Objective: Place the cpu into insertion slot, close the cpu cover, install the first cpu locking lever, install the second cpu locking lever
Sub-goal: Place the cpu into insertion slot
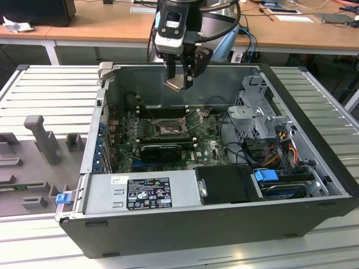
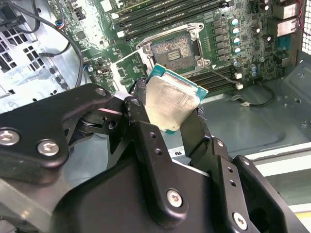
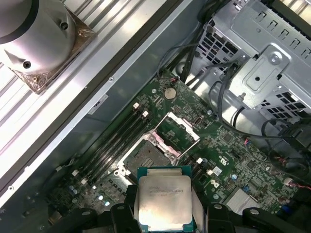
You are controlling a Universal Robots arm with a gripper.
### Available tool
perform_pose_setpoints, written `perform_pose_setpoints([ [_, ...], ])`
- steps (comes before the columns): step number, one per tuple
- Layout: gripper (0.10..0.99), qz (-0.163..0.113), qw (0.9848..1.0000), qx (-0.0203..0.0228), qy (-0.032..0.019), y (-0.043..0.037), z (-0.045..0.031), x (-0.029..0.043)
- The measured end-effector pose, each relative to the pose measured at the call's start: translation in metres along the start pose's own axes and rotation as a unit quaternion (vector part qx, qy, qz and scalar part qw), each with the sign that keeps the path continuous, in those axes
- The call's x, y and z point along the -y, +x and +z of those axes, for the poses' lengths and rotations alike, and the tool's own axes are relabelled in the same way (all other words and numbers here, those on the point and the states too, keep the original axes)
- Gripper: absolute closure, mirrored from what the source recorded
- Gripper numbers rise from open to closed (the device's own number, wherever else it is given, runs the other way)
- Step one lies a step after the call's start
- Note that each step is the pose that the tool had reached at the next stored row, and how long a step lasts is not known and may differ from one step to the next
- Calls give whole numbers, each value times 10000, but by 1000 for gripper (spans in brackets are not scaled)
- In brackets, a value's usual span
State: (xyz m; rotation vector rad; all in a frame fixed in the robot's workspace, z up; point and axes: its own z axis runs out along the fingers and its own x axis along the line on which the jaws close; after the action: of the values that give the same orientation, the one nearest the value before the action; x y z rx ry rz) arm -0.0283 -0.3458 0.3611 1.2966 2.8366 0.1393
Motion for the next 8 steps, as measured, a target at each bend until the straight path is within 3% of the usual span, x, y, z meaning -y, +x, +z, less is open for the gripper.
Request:
perform_pose_setpoints([
  [8,561,342,9994,31,-6,8,7,5],
])
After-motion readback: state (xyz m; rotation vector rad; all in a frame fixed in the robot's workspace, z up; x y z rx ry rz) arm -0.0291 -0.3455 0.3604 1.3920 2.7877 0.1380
